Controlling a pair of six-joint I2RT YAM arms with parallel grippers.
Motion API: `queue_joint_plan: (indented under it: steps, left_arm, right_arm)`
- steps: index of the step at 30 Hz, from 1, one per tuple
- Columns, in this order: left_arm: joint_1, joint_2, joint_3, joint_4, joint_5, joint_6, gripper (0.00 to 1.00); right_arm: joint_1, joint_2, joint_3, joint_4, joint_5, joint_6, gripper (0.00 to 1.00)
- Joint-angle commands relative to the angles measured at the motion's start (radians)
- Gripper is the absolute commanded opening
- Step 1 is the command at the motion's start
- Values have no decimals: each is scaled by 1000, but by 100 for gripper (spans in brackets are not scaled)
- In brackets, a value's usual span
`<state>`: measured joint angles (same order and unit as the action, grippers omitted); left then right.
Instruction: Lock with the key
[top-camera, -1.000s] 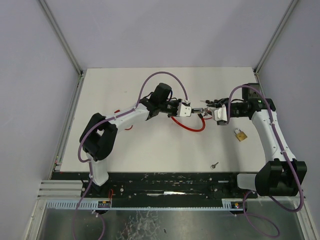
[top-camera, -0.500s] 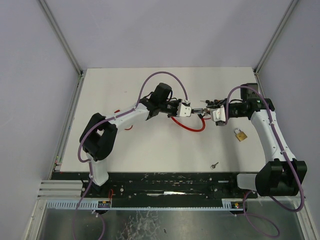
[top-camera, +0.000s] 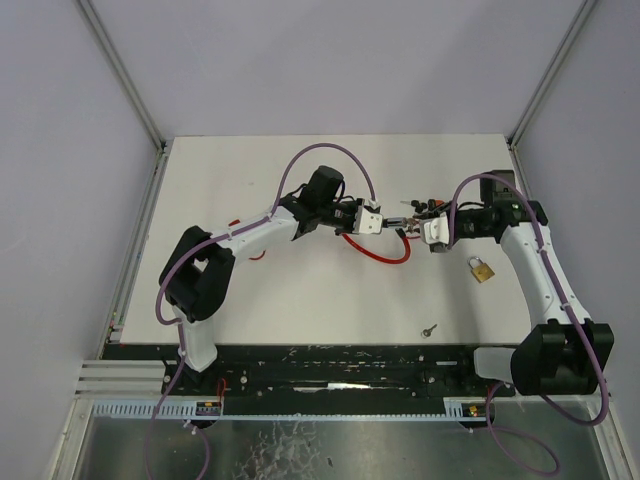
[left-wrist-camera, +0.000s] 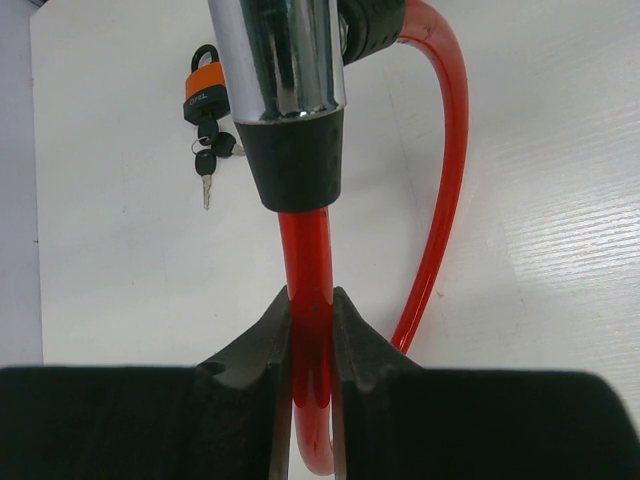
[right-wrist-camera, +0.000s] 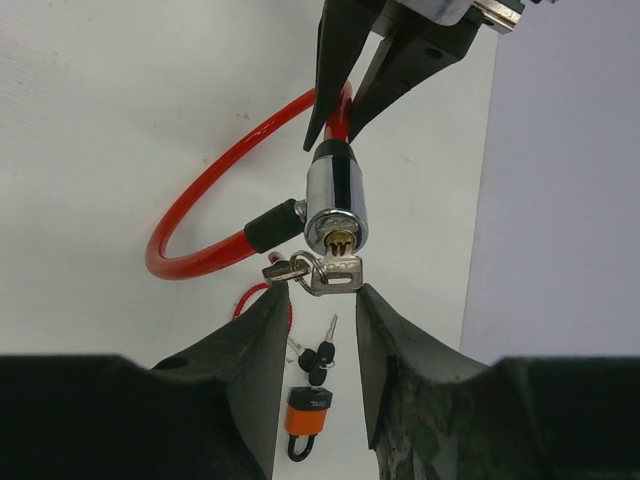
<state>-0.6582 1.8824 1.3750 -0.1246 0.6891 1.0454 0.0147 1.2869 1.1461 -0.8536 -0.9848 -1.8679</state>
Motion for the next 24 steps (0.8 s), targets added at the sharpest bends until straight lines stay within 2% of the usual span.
queue_joint_plan:
  steps: [1, 13, 24]
  left_arm:
    - [6, 38, 7, -55, -4, 11, 0]
    - [6, 40, 11, -61, 1, 12, 0]
    - [6, 43, 16, -67, 4, 13, 0]
  right_arm:
    - [11, -66, -17, 36, 2, 46, 41]
    - [26, -52, 16, 3, 25, -51, 39]
    - [44, -54, 9, 14, 58, -73, 38]
